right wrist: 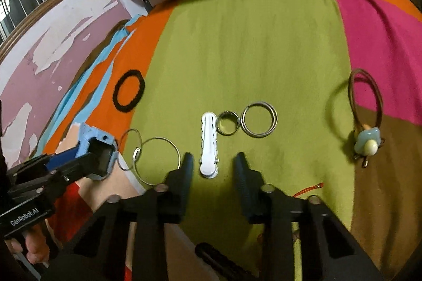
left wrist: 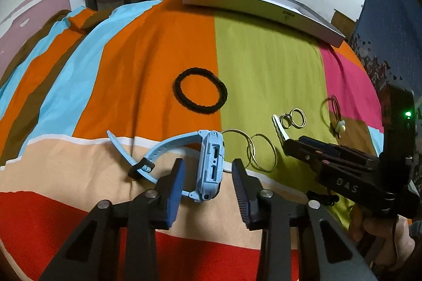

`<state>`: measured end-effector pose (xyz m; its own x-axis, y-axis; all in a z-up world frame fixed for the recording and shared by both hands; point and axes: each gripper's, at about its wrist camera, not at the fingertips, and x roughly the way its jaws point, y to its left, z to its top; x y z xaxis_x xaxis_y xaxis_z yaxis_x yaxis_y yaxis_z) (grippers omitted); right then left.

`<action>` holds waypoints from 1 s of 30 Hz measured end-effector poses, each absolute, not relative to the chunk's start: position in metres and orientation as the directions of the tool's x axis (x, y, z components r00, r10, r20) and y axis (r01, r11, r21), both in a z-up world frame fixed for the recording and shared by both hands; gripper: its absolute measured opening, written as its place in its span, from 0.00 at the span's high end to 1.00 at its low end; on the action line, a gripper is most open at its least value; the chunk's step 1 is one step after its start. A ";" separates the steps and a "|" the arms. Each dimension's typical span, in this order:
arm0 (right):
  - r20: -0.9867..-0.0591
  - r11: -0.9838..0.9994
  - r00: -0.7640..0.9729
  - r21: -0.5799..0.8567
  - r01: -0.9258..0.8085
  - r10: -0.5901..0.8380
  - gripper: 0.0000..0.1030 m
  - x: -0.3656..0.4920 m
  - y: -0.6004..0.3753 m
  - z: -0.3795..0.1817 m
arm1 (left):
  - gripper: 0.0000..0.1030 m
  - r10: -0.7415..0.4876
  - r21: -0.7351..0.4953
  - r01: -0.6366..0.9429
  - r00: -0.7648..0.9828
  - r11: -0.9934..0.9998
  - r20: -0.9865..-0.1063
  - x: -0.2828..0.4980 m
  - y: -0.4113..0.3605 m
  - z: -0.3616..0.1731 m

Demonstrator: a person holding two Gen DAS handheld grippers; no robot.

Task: Organize jewelry
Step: 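Close the left tool on the blue watch while the right tool grasps the white hair clip, then carry the watch and hair clip into the tray and open both tools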

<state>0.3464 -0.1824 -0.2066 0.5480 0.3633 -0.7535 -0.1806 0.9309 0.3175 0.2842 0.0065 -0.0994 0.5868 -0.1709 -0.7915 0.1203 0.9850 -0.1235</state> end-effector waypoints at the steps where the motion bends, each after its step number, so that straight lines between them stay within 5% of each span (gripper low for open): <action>1: -0.755 0.931 0.545 0.319 -0.179 0.363 0.80 0.346 -0.181 -0.209 | 0.73 -0.171 -0.121 0.124 0.584 0.985 -0.794 0.284 0.006 -0.100; 5: -0.758 0.932 0.542 0.310 -0.189 0.362 0.87 0.343 -0.177 -0.210 | 0.82 -0.175 -0.127 0.123 0.575 0.984 -0.800 0.286 0.007 -0.102; 13: -0.703 0.903 0.569 0.367 -0.223 0.427 0.87 0.327 -0.178 -0.188 | 0.84 -0.226 -0.184 0.132 0.598 0.974 -0.769 0.279 0.012 -0.090; 23: -0.586 0.909 0.701 0.337 -0.244 0.406 0.87 0.311 -0.210 -0.120 | 0.84 -0.290 -0.246 0.165 0.694 0.955 -0.659 0.275 0.014 -0.054; 30: -0.558 0.939 0.758 0.252 -0.233 0.338 0.87 0.355 -0.244 -0.057 | 0.84 -0.331 -0.273 0.206 0.754 0.940 -0.568 0.341 -0.005 -0.002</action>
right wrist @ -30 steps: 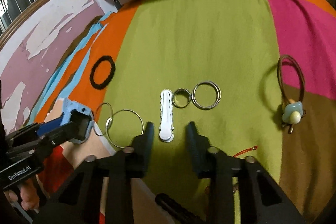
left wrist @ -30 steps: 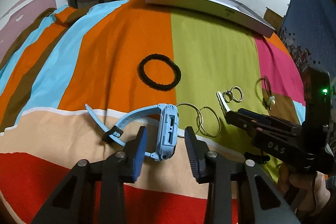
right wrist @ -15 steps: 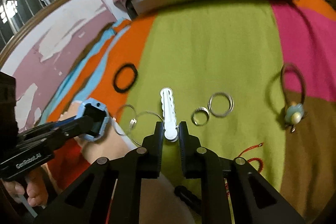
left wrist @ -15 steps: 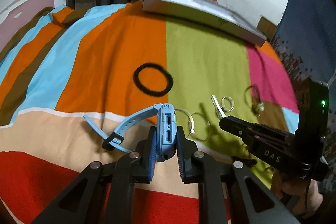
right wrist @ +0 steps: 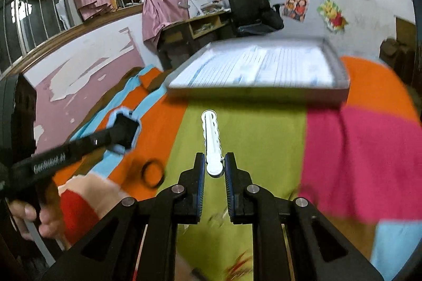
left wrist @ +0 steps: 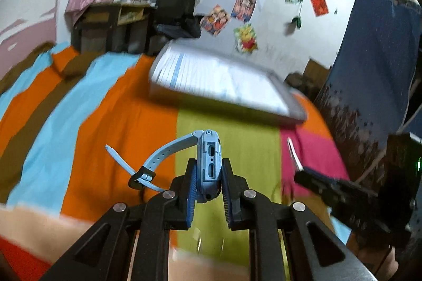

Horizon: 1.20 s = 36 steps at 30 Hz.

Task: Organize jewelry
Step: 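Carry the watch and hair clip into the tray and open both tools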

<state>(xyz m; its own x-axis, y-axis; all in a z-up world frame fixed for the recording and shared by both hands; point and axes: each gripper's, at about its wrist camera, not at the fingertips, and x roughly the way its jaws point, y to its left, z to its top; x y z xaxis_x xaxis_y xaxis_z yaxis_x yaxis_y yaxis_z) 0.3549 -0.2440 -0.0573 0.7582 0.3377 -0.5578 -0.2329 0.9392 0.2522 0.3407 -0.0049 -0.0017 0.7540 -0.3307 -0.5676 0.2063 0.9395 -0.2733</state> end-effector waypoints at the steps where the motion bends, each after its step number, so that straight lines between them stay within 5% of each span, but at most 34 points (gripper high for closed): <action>1: -0.555 0.945 0.766 0.234 -0.229 0.323 0.87 0.368 -0.250 -0.049 | 0.84 -0.335 -0.273 0.214 0.762 0.938 -0.554 0.355 -0.009 0.005; 8: -0.524 0.953 0.805 0.251 -0.168 0.280 0.87 0.462 -0.274 -0.016 | 0.84 -0.345 -0.290 0.220 0.785 0.932 -0.515 0.455 -0.025 0.024; 15: -0.568 0.958 0.780 0.252 -0.138 0.262 0.87 0.520 -0.270 -0.041 | 0.84 -0.366 -0.319 0.218 0.755 0.922 -0.544 0.521 -0.034 0.006; 28: -0.619 0.968 0.750 0.218 -0.122 0.233 0.85 0.531 -0.267 -0.075 | 0.82 -0.313 -0.260 0.189 0.726 0.947 -0.612 0.536 -0.048 -0.027; 31: -0.599 0.970 0.768 0.214 -0.120 0.227 0.74 0.522 -0.271 -0.069 | 0.73 -0.289 -0.251 0.166 0.740 0.954 -0.608 0.529 -0.046 -0.023; 36: -0.529 0.975 0.825 0.187 -0.117 0.200 0.69 0.488 -0.279 -0.045 | 0.30 -0.258 -0.251 0.137 0.795 0.958 -0.550 0.500 -0.040 -0.005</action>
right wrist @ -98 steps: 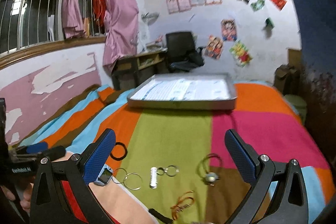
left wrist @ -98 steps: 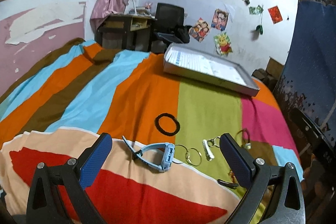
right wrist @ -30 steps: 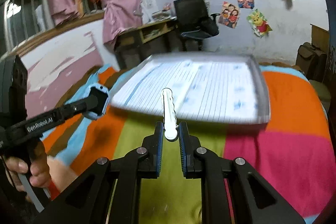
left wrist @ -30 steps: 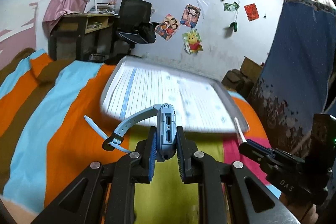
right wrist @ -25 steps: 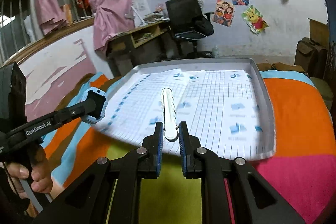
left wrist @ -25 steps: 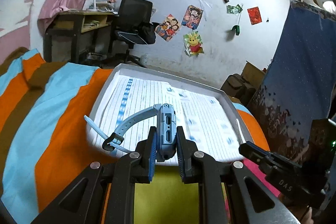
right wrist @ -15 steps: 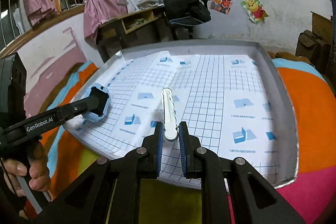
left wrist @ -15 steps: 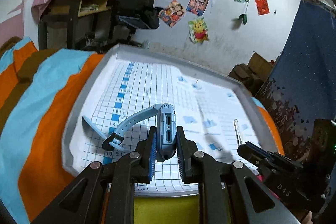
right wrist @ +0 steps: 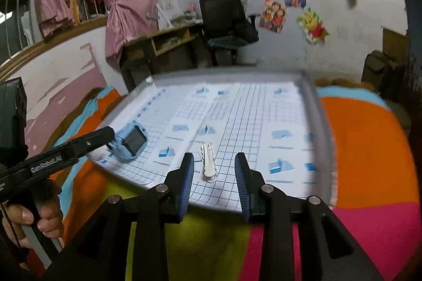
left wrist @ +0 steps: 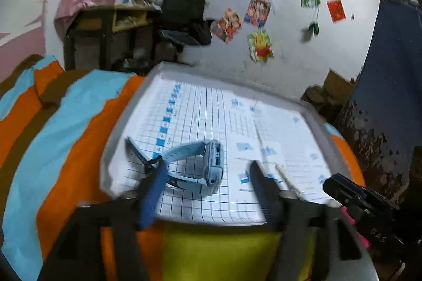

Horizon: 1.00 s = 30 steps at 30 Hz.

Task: Organize jewelry
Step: 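Carry the watch and hair clip into the tray and open both tools, then withdraw both tools from the tray back over the remaining items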

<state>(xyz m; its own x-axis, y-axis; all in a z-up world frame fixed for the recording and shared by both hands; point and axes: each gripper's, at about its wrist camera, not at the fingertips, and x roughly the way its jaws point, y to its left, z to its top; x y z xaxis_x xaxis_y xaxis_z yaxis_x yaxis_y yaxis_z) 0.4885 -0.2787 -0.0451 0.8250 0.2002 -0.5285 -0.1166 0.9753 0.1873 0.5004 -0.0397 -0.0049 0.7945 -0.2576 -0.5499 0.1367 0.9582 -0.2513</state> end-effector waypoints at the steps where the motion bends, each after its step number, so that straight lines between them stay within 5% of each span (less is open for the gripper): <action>1: -0.507 0.977 0.840 0.180 -0.116 0.193 0.63 0.478 -0.280 -0.038 | 0.28 -0.252 -0.253 0.133 0.810 0.958 -0.530 0.492 -0.039 0.000; 4: -0.436 0.978 0.882 0.176 -0.112 0.179 0.49 0.444 -0.285 -0.017 | 0.23 -0.248 -0.232 0.148 0.833 0.961 -0.495 0.463 -0.041 0.018; 9: -0.338 0.981 0.927 0.154 -0.117 0.164 0.28 0.387 -0.290 0.014 | 0.00 -0.229 -0.214 0.152 0.888 0.965 -0.399 0.405 -0.041 0.049; 16: -0.230 0.984 0.962 0.135 -0.118 0.147 0.01 0.304 -0.293 0.053 | 0.00 -0.203 -0.180 0.153 0.932 0.972 -0.300 0.328 -0.040 0.086; 30: -0.107 0.992 0.990 0.088 -0.086 0.095 0.01 0.145 -0.290 0.085 | 0.00 -0.193 -0.127 0.171 0.962 0.977 -0.195 0.181 -0.031 0.096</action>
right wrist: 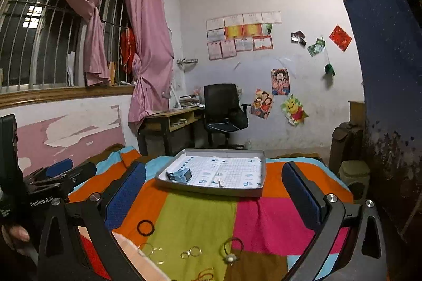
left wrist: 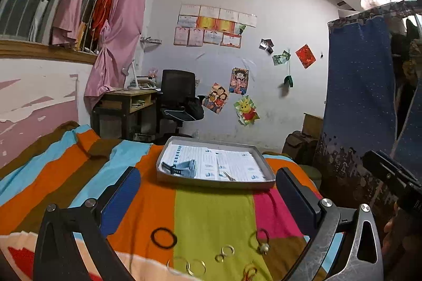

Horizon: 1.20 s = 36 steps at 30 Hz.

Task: Organize jewelry
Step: 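Withdraw both tools from the tray back over the remaining items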

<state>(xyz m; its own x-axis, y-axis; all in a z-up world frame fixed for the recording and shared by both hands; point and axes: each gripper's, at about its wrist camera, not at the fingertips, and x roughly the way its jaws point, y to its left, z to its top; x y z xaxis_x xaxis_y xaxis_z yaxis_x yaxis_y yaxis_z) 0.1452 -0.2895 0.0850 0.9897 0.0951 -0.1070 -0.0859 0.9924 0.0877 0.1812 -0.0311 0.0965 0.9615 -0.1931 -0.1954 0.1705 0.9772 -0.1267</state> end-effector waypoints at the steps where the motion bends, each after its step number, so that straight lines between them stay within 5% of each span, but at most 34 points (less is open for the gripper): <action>1: -0.102 0.993 0.991 0.082 -0.080 0.088 0.01 0.134 -0.288 0.084 | 0.00 -0.190 -0.127 0.168 0.963 0.978 -0.190 0.172 -0.029 0.095; 13: -0.120 0.998 0.992 0.055 -0.020 0.027 0.01 0.048 -0.269 0.050 | 0.00 -0.166 -0.118 0.145 0.967 0.982 -0.192 0.086 -0.016 0.062; 36: -0.295 0.995 0.954 0.077 0.069 -0.043 0.01 0.023 -0.267 -0.022 | 0.00 -0.153 -0.174 0.089 0.904 0.981 -0.398 0.058 -0.009 -0.009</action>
<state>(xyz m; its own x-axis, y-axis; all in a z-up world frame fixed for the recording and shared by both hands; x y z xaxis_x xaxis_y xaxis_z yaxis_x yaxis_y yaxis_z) 0.0226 -0.2665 -0.0216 0.9544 -0.0434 -0.2954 0.0692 0.9946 0.0774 0.0583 -0.0086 -0.0086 0.9044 -0.1528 -0.3983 0.0891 0.9807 -0.1738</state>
